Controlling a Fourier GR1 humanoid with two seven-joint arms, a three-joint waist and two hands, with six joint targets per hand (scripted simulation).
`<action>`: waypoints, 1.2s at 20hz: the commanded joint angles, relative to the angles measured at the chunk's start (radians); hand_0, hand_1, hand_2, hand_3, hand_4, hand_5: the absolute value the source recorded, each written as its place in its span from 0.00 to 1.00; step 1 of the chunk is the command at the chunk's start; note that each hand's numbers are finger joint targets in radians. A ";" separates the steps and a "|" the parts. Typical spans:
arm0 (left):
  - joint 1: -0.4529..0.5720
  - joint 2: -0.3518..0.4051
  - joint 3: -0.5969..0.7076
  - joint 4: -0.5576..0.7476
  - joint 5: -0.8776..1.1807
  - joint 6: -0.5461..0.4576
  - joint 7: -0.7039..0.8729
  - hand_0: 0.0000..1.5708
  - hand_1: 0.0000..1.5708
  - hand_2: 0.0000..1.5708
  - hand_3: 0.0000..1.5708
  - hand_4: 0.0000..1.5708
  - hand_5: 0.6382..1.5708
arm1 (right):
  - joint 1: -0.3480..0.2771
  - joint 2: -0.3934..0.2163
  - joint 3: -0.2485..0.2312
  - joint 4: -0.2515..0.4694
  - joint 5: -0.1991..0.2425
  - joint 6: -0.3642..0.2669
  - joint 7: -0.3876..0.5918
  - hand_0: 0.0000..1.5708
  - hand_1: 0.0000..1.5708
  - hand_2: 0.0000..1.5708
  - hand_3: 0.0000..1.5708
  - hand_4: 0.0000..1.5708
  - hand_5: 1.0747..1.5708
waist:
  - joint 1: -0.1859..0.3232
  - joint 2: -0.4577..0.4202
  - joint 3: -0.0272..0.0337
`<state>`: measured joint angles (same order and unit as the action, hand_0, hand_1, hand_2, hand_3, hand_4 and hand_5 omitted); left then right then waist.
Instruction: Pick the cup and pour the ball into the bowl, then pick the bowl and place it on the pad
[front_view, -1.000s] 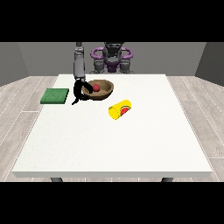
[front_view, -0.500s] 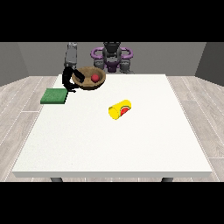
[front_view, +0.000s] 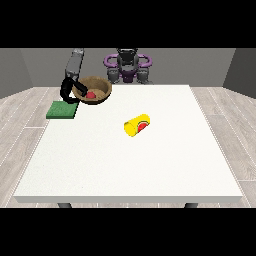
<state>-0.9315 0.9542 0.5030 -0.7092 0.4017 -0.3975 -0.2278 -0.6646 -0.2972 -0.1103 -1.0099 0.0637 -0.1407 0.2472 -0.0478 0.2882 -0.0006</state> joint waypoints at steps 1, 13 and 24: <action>-0.004 0.000 -0.007 -0.018 -0.001 0.022 0.008 0.00 0.00 0.00 0.00 0.00 0.96 | 0.001 -0.061 -0.012 0.047 0.026 0.030 -0.069 1.00 1.00 1.00 1.00 0.83 0.90 | -0.003 0.022 0.0011; 0.019 0.002 -0.003 -0.166 0.030 0.041 0.012 0.00 0.00 0.00 0.00 0.01 0.96 | -0.004 -0.277 -0.240 0.311 -0.127 0.235 -0.322 1.00 1.00 1.00 0.64 0.83 0.94 | 0.055 0.113 0.0021; -0.034 0.020 -0.002 -0.299 0.102 0.087 0.137 0.00 0.00 0.00 0.00 0.00 0.95 | -0.055 -0.403 -0.260 0.472 -0.085 0.299 -0.489 1.00 1.00 1.00 0.37 0.79 0.98 | 0.051 0.189 0.0024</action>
<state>-0.9619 0.9806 0.5038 -0.9755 0.4865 -0.3177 -0.1038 -0.6971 -0.6680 -0.3683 -0.5749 -0.0324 0.1404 -0.2045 0.0044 0.4551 0.0025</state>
